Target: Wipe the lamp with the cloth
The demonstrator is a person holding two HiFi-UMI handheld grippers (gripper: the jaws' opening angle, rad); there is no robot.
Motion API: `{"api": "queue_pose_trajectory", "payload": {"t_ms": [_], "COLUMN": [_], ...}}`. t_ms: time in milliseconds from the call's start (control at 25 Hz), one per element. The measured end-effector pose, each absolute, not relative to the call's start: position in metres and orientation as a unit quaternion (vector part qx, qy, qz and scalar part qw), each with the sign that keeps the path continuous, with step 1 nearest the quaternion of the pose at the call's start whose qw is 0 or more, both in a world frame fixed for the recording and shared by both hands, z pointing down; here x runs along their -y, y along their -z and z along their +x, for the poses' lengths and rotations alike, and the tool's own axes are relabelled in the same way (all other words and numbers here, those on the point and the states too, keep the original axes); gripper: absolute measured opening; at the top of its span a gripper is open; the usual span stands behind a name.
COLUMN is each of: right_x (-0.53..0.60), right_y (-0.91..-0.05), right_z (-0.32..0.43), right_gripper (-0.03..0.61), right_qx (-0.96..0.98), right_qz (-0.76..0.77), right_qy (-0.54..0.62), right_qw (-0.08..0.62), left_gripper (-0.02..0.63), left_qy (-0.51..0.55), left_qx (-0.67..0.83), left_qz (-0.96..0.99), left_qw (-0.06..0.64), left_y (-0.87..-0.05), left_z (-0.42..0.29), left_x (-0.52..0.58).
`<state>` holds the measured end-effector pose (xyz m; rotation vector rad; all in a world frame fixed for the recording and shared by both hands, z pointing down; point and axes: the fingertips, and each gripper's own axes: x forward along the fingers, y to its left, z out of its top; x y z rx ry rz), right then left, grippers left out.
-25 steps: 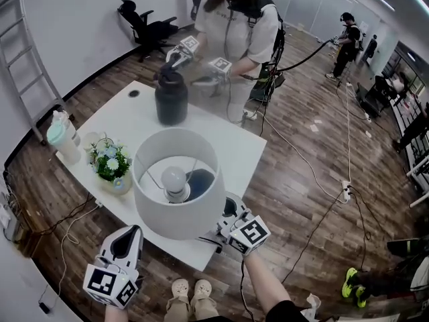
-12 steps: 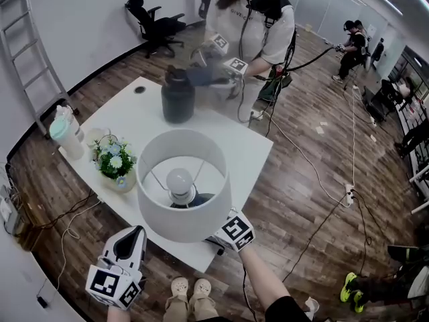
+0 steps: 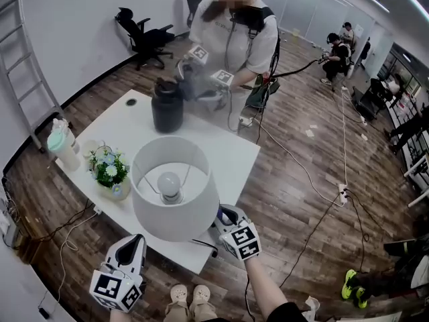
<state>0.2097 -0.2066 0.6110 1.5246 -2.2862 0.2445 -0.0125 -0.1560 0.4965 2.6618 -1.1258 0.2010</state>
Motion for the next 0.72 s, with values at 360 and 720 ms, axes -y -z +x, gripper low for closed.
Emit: {"api": "queue_pose_trajectory", "payload": {"t_ms": [360, 720], "right_x": [0.079, 0.037], "right_y": [-0.477, -0.429], "right_z": [0.23, 0.159], "right_gripper": [0.086, 0.086], "right_qx": [0.787, 0.776], "right_qz": [0.611, 0.627], "right_qy": [-0.085, -0.065], "right_qw": [0.017, -0.002], "left_gripper": [0.012, 0.012], "left_qy": [0.004, 0.011], "left_qx": [0.362, 0.316], "left_qz": [0.928, 0.949], "left_qw": [0.085, 0.025], "left_y": [-0.459, -0.439], "left_z": [0.001, 0.031], "left_x": [0.131, 0.093]}}
